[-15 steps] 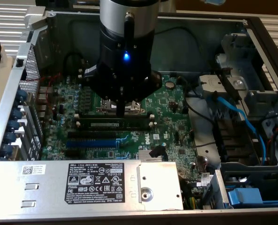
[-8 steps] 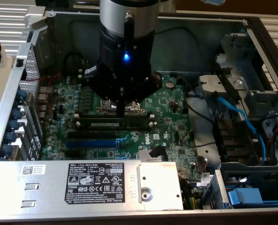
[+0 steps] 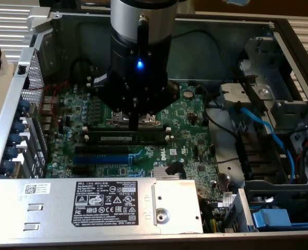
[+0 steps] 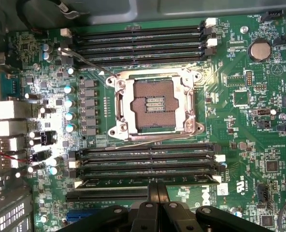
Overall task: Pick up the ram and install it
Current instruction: 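Press down the ram until it locks into place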
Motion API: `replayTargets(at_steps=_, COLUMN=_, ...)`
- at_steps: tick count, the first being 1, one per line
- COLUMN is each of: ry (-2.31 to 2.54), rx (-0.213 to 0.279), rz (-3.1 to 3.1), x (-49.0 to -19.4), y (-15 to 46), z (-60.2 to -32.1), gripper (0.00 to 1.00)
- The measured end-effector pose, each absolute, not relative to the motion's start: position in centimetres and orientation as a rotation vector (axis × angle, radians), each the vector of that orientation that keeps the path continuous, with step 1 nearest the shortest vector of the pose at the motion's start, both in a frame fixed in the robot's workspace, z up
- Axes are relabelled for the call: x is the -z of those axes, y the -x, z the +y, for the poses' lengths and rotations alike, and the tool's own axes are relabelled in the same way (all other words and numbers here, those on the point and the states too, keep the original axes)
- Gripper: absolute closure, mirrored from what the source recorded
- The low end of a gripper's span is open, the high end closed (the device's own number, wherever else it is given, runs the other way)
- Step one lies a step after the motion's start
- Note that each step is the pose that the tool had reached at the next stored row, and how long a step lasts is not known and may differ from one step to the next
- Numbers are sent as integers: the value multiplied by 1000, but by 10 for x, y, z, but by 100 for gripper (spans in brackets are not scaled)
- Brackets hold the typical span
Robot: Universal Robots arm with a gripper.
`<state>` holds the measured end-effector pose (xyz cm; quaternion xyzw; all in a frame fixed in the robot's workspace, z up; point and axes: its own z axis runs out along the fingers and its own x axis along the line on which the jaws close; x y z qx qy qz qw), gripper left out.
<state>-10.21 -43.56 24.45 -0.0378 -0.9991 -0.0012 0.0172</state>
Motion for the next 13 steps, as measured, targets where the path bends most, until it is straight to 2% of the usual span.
replayTargets(at_steps=13, ry=128, rx=4, rz=-3105, x=-244, y=102, z=-438, gripper=90)
